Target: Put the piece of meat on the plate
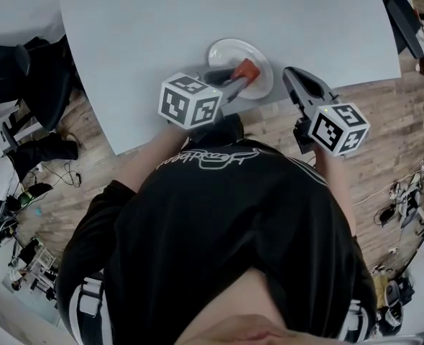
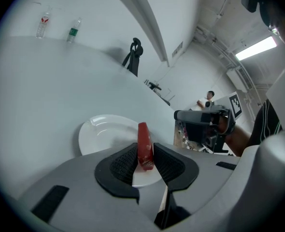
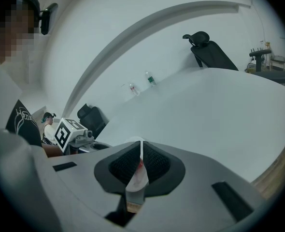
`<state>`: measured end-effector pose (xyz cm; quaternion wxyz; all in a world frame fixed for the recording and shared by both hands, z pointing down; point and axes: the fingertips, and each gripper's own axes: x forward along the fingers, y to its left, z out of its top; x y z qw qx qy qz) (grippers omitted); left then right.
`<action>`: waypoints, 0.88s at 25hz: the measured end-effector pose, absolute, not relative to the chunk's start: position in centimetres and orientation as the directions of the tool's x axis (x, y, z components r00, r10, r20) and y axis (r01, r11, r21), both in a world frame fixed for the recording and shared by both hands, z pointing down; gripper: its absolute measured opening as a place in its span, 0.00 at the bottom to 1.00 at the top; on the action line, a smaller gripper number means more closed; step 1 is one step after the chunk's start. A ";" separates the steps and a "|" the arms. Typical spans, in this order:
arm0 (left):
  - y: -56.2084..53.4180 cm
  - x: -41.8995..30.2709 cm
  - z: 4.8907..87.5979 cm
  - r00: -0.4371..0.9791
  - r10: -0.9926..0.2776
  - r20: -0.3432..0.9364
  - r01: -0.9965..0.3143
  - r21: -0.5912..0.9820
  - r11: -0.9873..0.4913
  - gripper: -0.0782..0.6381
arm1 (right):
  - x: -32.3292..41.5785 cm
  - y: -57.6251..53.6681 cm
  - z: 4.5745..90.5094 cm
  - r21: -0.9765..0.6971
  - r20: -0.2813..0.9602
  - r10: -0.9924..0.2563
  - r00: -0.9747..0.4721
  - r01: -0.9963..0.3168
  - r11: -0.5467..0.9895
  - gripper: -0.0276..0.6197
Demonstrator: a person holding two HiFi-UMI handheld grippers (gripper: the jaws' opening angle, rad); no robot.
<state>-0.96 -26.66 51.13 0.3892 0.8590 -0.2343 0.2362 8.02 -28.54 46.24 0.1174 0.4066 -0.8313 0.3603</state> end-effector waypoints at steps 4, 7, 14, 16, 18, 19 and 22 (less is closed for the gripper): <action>-26.8 -1.0 51.4 0.772 -0.224 0.596 -0.590 0.539 -0.600 0.27 | 7.9 -28.5 46.4 -0.502 0.493 -0.590 -0.640 -0.763 0.408 0.07; -26.9 -1.1 51.6 0.764 -0.228 0.603 -0.597 0.528 -0.604 0.28 | 7.9 -28.5 46.3 -0.499 0.495 -0.591 -0.637 -0.765 0.407 0.07; -27.4 -1.2 52.1 0.747 -0.234 0.622 -0.613 0.510 -0.603 0.31 | 8.1 -28.8 46.3 -0.499 0.498 -0.596 -0.630 -0.770 0.398 0.07; -27.6 -1.2 52.2 0.740 -0.235 0.630 -0.618 0.501 -0.606 0.31 | 8.1 -28.8 46.4 -0.499 0.501 -0.596 -0.628 -0.772 0.393 0.07; -27.8 -1.3 52.3 0.731 -0.238 0.640 -0.623 0.484 -0.614 0.32 | 8.1 -28.7 46.5 -0.499 0.505 -0.596 -0.624 -0.775 0.389 0.07; -27.8 -1.4 52.3 0.728 -0.237 0.644 -0.624 0.479 -0.617 0.32 | 8.1 -28.7 46.5 -0.499 0.506 -0.597 -0.622 -0.776 0.386 0.07; -28.0 -1.3 52.4 0.725 -0.227 0.650 -0.621 0.476 -0.622 0.32 | 8.1 -29.0 46.7 -0.503 0.508 -0.599 -0.619 -0.778 0.377 0.07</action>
